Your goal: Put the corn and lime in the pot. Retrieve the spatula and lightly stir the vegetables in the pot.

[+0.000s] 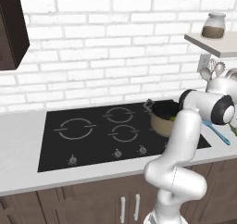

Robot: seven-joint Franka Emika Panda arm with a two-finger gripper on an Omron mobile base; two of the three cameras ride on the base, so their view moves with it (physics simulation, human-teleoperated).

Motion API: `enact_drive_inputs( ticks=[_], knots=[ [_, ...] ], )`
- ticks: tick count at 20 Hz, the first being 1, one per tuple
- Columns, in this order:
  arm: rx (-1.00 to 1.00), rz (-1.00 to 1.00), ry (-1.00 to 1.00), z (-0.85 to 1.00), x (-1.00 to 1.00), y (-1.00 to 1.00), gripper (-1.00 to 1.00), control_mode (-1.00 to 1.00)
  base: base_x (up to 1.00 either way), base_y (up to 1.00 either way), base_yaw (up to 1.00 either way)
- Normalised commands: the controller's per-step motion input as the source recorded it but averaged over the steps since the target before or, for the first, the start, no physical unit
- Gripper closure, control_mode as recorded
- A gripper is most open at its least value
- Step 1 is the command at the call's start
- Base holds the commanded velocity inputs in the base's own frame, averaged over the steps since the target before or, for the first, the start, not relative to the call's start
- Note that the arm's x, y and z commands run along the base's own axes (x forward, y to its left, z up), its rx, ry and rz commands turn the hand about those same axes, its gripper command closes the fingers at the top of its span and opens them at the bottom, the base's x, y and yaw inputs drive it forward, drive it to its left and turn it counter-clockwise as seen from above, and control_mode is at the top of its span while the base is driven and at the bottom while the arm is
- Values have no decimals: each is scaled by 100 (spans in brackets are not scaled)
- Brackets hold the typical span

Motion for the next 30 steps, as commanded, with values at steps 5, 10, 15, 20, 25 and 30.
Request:
enact_drive_inputs(
  ticks=[5, 10, 15, 20, 25, 30],
  knots=[
    [0, 0, -6, 100, -48, 80, 100, -100, 0, 0, 0],
    [0, 0, 0, 96, -51, 100, 100, -100, 0, 0, 0],
    [0, 0, 3, 74, -29, 100, 100, -100, 0, 0, 0],
    [0, 0, 15, 13, 38, 100, 100, -100, 0, 0, 0],
    [0, 0, 10, 2, 98, 97, 100, -100, 0, 0, 0],
    [0, 0, 6, 0, 100, 35, 100, -100, 0, 0, 0]
  ],
)
